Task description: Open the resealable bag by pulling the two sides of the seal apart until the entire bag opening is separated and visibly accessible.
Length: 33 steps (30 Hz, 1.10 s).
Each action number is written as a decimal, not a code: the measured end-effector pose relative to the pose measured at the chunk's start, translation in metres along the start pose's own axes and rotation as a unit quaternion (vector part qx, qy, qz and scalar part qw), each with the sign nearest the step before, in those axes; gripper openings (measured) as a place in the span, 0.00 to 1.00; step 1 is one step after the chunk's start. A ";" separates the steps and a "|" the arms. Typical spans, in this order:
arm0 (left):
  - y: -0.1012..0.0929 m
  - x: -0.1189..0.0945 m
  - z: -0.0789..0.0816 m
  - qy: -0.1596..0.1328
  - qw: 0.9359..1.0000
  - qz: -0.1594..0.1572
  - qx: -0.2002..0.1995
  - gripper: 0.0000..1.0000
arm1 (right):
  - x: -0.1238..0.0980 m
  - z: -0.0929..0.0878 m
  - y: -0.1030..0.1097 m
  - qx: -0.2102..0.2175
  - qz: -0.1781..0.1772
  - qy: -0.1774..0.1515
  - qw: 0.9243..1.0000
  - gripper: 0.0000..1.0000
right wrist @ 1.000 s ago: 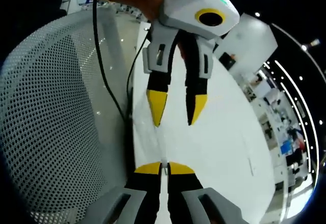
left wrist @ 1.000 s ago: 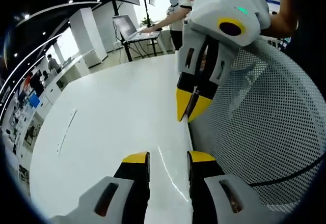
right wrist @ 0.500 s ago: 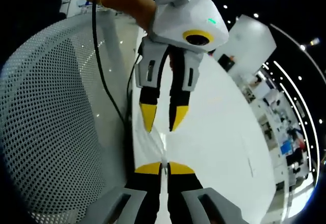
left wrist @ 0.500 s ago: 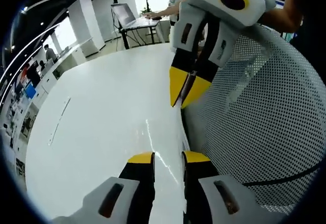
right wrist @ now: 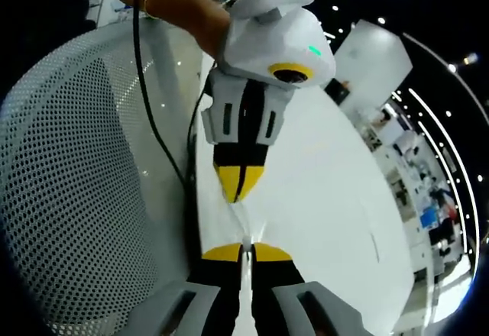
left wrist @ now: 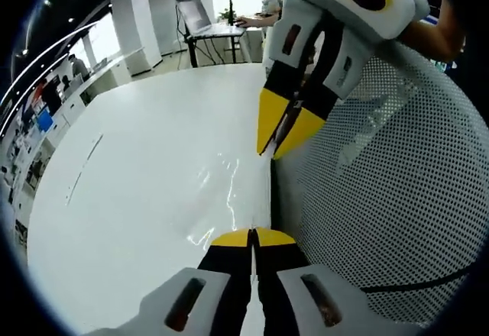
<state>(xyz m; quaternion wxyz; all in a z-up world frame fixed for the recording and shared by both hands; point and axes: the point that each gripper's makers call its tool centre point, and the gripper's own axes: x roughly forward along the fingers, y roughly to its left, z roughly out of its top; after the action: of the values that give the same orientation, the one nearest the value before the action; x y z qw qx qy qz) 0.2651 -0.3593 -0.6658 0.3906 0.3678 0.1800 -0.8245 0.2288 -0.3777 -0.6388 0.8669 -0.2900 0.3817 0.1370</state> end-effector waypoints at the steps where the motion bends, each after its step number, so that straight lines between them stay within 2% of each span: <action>1: 0.003 -0.001 0.003 -0.010 1.000 0.011 -0.013 0.00 | -0.001 -0.001 -0.002 0.008 -0.006 0.000 1.000 0.00; 4: 0.005 -0.002 0.007 -0.022 0.999 0.016 -0.023 0.00 | -0.003 -0.004 -0.010 0.053 -0.022 -0.004 0.998 0.01; 7: 0.007 -0.003 0.010 -0.027 0.999 0.021 -0.027 0.00 | -0.003 -0.009 -0.016 0.063 -0.033 0.004 0.997 0.02; 10: 0.009 -0.003 0.014 -0.038 0.998 0.021 -0.043 0.00 | -0.005 -0.009 -0.021 0.081 -0.046 -0.002 0.996 0.04; 15: 0.020 -0.004 0.019 -0.044 0.996 0.048 -0.063 0.00 | -0.010 -0.012 -0.034 0.105 -0.078 -0.004 0.991 0.13; 17: 0.028 -0.006 0.022 -0.049 0.994 0.067 -0.076 0.00 | -0.013 -0.014 -0.040 0.135 -0.091 -0.011 0.987 0.15; 21: 0.040 -0.009 0.028 -0.061 0.990 0.094 -0.090 0.00 | -0.016 -0.012 -0.045 0.176 -0.093 -0.034 0.979 0.16; 23: 0.043 -0.010 0.032 -0.067 0.988 0.104 -0.097 0.00 | -0.015 -0.009 -0.045 0.175 -0.090 -0.038 0.980 0.16; 27: 0.051 -0.011 0.041 -0.076 0.984 0.128 -0.094 0.00 | -0.013 -0.009 -0.042 0.178 -0.085 -0.037 0.980 0.15; 31: 0.052 -0.007 0.050 -0.089 0.983 0.134 -0.085 0.00 | -0.015 -0.018 -0.040 0.225 -0.082 -0.013 0.971 0.15; 33: 0.051 -0.003 0.053 -0.095 0.981 0.135 -0.101 0.00 | -0.016 -0.017 -0.044 0.235 -0.085 -0.023 0.968 0.13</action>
<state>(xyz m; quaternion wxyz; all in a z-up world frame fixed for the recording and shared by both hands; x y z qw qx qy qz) 0.2817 -0.4209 -0.6293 0.5482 0.2679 0.1732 -0.7731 0.2282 -0.4228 -0.6181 0.9278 -0.1060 0.3568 -0.0239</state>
